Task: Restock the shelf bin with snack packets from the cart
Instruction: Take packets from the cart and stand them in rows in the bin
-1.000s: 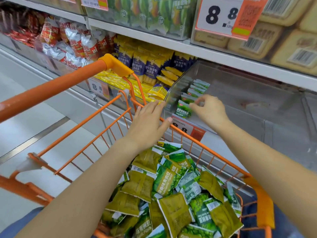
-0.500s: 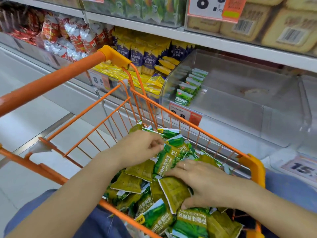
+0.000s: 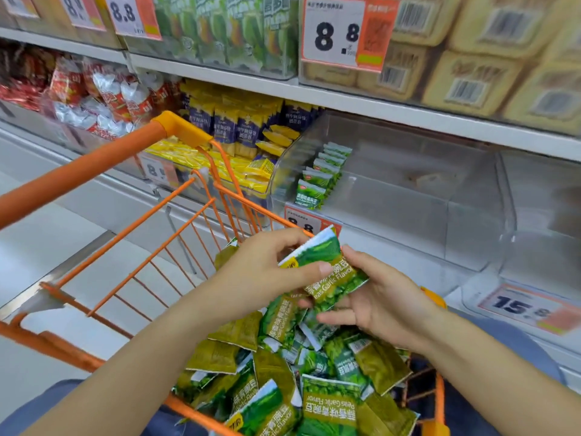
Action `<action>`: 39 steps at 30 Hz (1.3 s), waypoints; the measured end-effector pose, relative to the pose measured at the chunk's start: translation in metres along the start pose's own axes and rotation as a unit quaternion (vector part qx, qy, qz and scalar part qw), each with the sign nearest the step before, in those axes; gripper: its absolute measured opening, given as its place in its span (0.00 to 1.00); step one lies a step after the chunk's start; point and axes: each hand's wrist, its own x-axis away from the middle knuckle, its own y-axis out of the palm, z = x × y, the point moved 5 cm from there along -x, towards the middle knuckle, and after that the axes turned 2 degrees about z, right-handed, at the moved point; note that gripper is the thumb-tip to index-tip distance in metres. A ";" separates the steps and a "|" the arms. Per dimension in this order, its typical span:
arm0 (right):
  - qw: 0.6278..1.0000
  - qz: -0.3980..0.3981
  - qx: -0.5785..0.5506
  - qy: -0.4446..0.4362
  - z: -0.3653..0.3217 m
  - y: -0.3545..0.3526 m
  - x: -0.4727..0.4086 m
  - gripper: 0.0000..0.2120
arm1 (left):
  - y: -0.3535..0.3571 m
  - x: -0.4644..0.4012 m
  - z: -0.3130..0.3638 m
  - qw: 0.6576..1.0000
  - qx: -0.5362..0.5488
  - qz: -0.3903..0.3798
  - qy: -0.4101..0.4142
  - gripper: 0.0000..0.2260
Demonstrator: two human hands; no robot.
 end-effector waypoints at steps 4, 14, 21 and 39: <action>0.979 0.136 0.130 -0.081 -0.022 -0.012 0.031 0.15 | 0.024 -0.015 0.014 0.999 0.019 0.030 0.023 0.05; 0.860 0.353 0.305 -0.207 -0.068 -0.086 0.142 0.11 | 0.131 -0.072 0.061 0.991 -0.086 0.015 0.099 0.17; 0.600 0.451 0.650 -0.120 -0.115 -0.138 0.241 0.08 | 0.239 -0.101 0.116 0.933 -0.231 -0.045 0.273 0.06; 0.417 0.321 0.767 0.366 -0.111 -0.325 0.297 0.06 | 0.275 -0.145 0.051 0.746 -0.587 0.008 0.315 0.22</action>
